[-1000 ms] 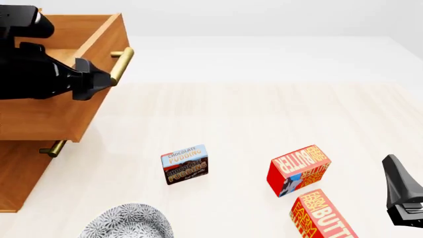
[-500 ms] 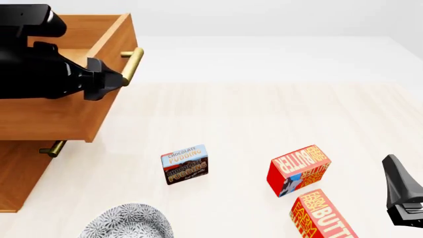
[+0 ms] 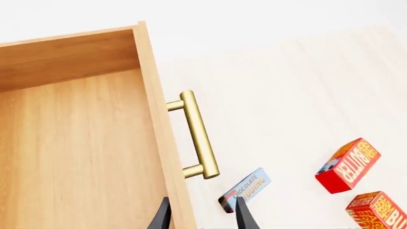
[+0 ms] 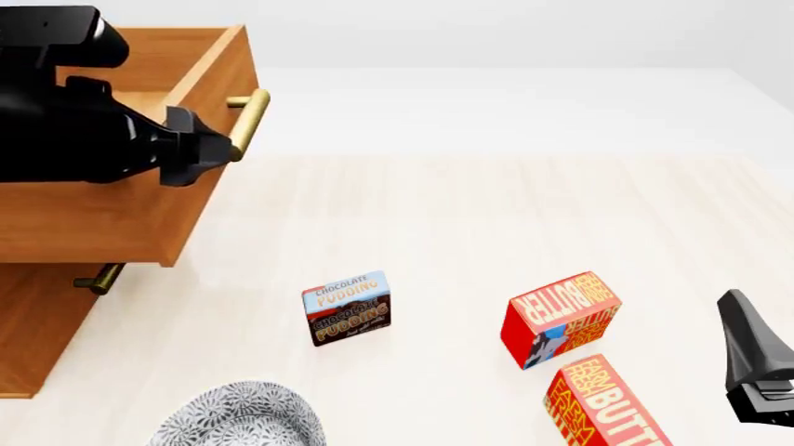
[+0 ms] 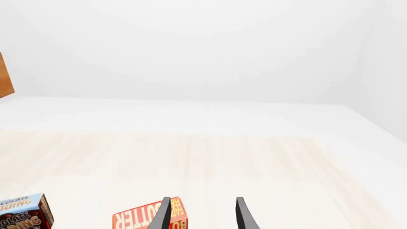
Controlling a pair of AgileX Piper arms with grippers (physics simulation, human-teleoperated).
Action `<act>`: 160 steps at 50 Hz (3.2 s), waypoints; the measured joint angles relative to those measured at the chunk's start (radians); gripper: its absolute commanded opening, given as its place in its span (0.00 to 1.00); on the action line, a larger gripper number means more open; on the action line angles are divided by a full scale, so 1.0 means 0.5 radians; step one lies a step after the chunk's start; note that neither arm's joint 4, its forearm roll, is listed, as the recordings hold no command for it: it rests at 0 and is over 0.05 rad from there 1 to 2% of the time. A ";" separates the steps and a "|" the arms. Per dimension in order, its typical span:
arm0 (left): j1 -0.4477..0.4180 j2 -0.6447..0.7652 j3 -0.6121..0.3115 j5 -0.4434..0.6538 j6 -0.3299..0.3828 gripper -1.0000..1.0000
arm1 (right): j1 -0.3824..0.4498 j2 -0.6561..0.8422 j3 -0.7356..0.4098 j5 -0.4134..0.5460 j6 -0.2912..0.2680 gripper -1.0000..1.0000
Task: Put the chocolate pudding in the top drawer of the cabinet and close it.
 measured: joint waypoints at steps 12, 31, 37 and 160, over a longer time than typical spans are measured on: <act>0.004 0.024 -0.051 0.082 0.056 1.00 | 0.000 0.000 0.000 0.000 0.000 1.00; 0.004 -0.018 -0.222 0.224 0.315 1.00 | 0.000 0.000 0.000 0.000 0.000 1.00; -0.010 -0.045 -0.278 0.231 0.410 1.00 | 0.000 0.000 0.000 0.000 0.000 1.00; -0.657 0.554 0.075 -0.378 1.238 1.00 | 0.000 0.000 0.000 0.000 0.000 1.00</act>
